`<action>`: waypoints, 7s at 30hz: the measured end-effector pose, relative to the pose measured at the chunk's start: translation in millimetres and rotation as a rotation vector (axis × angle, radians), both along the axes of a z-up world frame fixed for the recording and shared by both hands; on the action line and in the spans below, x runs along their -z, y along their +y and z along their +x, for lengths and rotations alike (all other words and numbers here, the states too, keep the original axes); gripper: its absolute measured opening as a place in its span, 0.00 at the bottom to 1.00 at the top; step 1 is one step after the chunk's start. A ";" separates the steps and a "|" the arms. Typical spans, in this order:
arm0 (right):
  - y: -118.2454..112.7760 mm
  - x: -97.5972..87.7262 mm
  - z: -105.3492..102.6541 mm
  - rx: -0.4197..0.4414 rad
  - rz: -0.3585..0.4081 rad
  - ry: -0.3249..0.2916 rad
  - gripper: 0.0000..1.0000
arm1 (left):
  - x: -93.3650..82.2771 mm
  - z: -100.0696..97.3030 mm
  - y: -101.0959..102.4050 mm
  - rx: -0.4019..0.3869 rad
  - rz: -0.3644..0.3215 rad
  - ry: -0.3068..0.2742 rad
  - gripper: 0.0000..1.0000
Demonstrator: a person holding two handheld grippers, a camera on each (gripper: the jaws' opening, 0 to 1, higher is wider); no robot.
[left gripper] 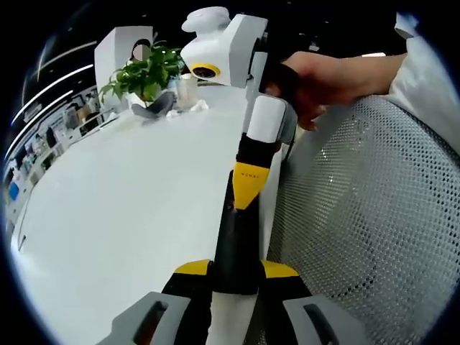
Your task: Press the specified remote control buttons in sequence, fully releasing each button before pressing the next.
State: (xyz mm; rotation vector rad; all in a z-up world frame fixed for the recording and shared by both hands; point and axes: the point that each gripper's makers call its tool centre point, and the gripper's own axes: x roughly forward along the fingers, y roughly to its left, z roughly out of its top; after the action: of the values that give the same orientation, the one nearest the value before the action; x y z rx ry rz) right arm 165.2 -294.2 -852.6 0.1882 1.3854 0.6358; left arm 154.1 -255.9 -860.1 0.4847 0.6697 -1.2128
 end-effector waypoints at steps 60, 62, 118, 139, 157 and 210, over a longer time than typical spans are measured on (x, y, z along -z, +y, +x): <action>-4.3 1.1 -8.3 0.028 -0.005 0.049 0.00 | 0.6 0.0 0.2 0.004 0.003 0.001 0.24; -4.3 1.8 -7.7 0.031 -0.004 0.052 0.00 | 0.7 0.1 0.1 0.005 0.003 0.001 0.24; -2.9 -0.5 -6.0 0.073 0.046 0.071 0.00 | 0.1 0.0 0.0 0.004 -0.002 -0.002 0.24; 10.3 -2.4 1.0 0.085 0.126 0.059 0.00 | 0.4 -2.0 -3.2 0.017 -0.007 -0.006 0.24; 12.1 -1.0 -0.9 0.020 0.093 0.010 0.00 | 0.5 -1.6 -3.7 0.013 -0.017 -0.003 0.24; 16.1 -4.9 5.6 0.021 0.125 0.008 0.00 | 0.1 -1.4 -3.7 0.012 -0.016 -0.007 0.24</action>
State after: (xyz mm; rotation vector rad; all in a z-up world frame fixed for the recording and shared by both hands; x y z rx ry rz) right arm 170.8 -278.0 -847.6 0.3055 1.3506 0.7055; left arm 152.6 -259.5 -860.2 0.4800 0.6517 -1.2263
